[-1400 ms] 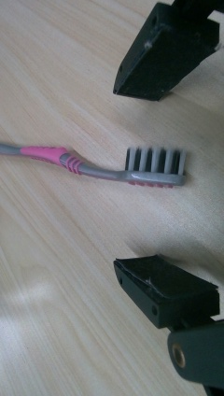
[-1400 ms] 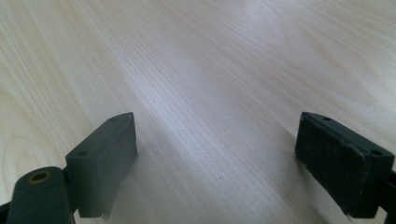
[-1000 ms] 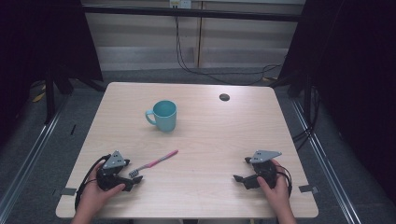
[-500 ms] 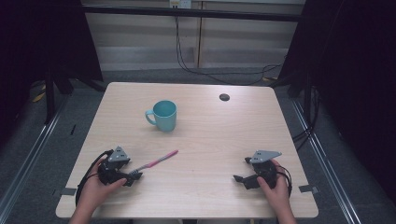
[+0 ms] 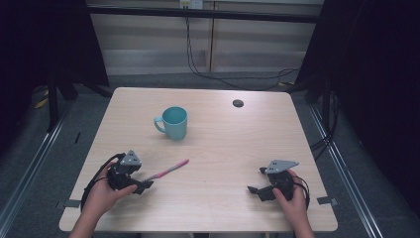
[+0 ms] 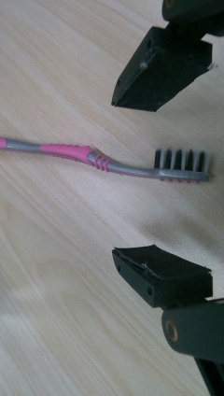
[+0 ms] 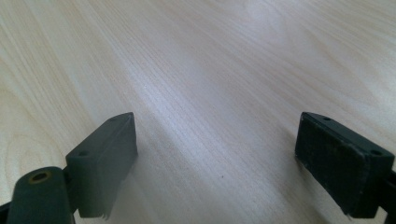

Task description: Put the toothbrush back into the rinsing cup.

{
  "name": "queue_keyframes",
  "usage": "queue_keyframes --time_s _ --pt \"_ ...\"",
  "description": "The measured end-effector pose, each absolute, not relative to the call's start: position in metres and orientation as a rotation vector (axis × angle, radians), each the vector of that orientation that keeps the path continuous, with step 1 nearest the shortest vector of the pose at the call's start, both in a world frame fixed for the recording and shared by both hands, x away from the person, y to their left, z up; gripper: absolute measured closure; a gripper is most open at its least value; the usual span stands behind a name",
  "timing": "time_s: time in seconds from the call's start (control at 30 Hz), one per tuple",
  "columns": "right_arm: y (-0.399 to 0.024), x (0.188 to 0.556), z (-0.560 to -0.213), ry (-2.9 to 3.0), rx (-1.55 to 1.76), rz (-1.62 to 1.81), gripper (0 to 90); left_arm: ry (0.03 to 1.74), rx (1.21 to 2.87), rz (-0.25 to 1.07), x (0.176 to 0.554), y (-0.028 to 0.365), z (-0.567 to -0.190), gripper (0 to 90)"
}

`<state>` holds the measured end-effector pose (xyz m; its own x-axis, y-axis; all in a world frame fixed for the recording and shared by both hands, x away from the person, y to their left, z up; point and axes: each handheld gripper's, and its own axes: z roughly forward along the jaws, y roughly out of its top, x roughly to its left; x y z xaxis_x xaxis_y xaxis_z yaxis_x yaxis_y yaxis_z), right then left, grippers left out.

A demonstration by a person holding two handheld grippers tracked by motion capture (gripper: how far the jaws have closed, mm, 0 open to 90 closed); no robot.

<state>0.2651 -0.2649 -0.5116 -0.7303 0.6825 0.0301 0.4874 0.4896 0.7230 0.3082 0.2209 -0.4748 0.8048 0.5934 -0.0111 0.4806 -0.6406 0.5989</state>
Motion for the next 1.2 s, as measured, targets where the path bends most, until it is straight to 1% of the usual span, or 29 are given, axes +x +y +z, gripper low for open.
queue_keyframes --time_s 0.1,0.17,0.27,0.53,0.6,0.73,0.8,0.87,0.93,1.13,1.2 --pt "-0.265 0.265 -0.512 2.476 0.997 1.077 12.2 0.801 2.419 0.218 0.312 0.218 -0.472 22.2" --pt "-0.265 0.265 -0.512 2.476 0.997 1.077 12.2 0.803 2.423 0.223 0.313 0.217 -0.471 22.3" --pt "-0.265 0.265 -0.512 2.478 0.995 1.078 12.2 0.818 2.454 0.177 0.316 0.213 -0.467 22.3" --pt "-0.265 0.265 -0.512 2.479 0.992 1.079 12.2 0.82 2.513 0.165 0.324 0.207 -0.462 24.4" --pt "-0.265 0.265 -0.512 2.479 0.993 1.078 12.2 0.827 2.512 0.136 0.325 0.205 -0.461 26.1" --pt "-0.265 0.265 -0.512 2.479 0.993 1.078 12.2 0.816 2.541 0.144 0.329 0.202 -0.459 28.1" --pt "-0.265 0.265 -0.512 2.478 0.994 1.079 12.2 0.811 2.571 0.134 0.331 0.2 -0.457 31.3" --pt "-0.265 0.265 -0.512 2.478 0.994 1.079 12.2 0.819 2.577 0.125 0.332 0.198 -0.457 31.7" --pt "-0.265 0.265 -0.512 2.479 0.993 1.079 12.2 0.815 2.596 0.117 0.334 0.197 -0.457 34.5" --pt "-0.265 0.265 -0.512 2.479 0.993 1.079 12.2 0.818 2.623 0.107 0.339 0.194 -0.457 39.0" --pt "-0.265 0.265 -0.512 2.479 0.994 1.078 12.2 0.817 2.641 0.105 0.34 0.192 -0.458 39.2"
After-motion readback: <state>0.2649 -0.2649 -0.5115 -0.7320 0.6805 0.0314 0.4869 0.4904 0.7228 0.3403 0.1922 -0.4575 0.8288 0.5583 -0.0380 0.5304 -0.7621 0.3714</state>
